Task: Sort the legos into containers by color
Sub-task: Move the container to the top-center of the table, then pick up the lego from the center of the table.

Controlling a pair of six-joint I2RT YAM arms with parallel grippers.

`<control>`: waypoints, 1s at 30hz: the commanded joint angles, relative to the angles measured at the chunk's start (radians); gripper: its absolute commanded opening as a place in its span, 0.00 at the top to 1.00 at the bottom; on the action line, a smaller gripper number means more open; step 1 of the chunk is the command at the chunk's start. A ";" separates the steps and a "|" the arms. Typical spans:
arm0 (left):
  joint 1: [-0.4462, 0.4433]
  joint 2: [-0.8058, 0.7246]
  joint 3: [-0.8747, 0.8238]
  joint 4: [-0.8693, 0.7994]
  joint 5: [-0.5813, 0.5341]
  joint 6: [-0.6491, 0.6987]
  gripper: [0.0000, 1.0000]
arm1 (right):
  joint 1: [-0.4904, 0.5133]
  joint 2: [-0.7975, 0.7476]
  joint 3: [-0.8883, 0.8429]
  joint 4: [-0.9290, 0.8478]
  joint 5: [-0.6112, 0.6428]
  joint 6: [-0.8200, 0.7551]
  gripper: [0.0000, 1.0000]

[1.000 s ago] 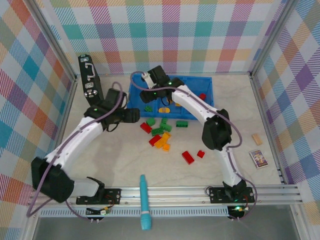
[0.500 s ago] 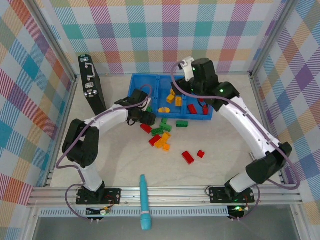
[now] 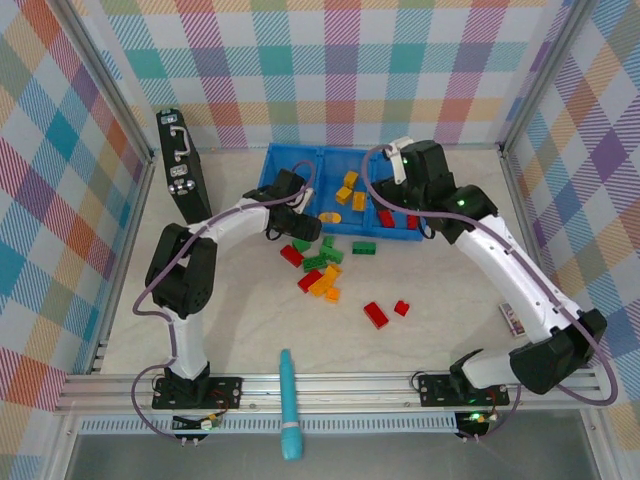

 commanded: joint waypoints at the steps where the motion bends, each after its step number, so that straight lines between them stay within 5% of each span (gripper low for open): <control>1: -0.009 0.055 0.002 -0.031 0.051 0.012 0.21 | -0.012 -0.003 -0.023 0.024 0.026 0.007 0.19; 13: -0.050 -0.035 -0.121 0.000 0.002 -0.003 0.19 | -0.036 0.035 -0.032 0.049 0.005 0.012 0.19; 30: -0.050 0.097 -0.019 0.015 -0.040 0.026 0.23 | -0.036 0.019 -0.039 0.014 0.010 0.027 0.18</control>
